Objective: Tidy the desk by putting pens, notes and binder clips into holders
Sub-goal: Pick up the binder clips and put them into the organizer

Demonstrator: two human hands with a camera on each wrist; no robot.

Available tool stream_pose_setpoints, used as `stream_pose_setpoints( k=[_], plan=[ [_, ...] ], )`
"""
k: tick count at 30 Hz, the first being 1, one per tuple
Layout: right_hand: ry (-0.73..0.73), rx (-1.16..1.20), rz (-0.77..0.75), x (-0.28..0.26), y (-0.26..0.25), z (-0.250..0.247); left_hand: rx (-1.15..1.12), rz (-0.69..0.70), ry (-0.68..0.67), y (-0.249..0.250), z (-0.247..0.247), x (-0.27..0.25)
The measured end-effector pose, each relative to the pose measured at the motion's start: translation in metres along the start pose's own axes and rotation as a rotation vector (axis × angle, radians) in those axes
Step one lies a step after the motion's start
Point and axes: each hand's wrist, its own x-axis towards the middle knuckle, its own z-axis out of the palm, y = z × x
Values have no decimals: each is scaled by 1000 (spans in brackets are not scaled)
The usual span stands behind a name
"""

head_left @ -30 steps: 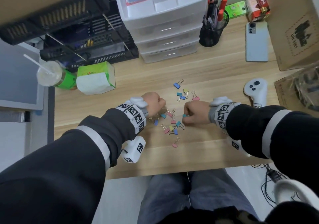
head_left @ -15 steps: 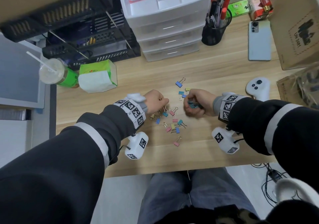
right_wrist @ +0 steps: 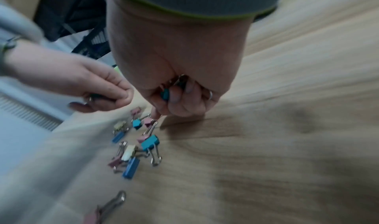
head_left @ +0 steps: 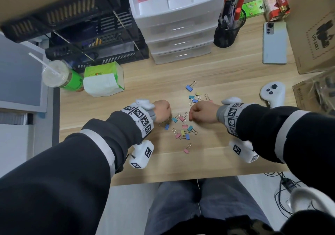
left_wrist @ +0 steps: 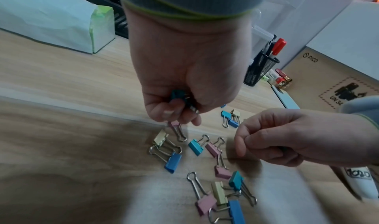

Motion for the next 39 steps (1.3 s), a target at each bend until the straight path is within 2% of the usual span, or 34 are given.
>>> stream_pose_setpoints(
  k=[2, 7, 11, 16, 25, 28, 31, 39],
  plan=[
    [-6, -130, -50, -2, -3, 5, 64, 1, 1, 2, 1, -1],
    [113, -354, -156, 1, -4, 16, 153, 23, -19, 1, 7, 0],
    [131, -441, -151, 3, -3, 19, 198, 116, 10, -1, 15, -2],
    [166, -582, -116, 0, 1, 24, 277, 158, 88, -1, 28, 7],
    [195, -555, -84, 7, 10, 31, 304, 137, 29, 6, 23, 13],
    [183, -539, -90, 5, 8, 30, 264, 82, 65, 5, 26, 15],
    [139, -347, -31, -1, 7, 21, 221, 45, 66, 3, 20, 18],
    [-143, 611, 218, -2, -4, -18, 214, 90, 149, -3, -1, 23]
  ],
)
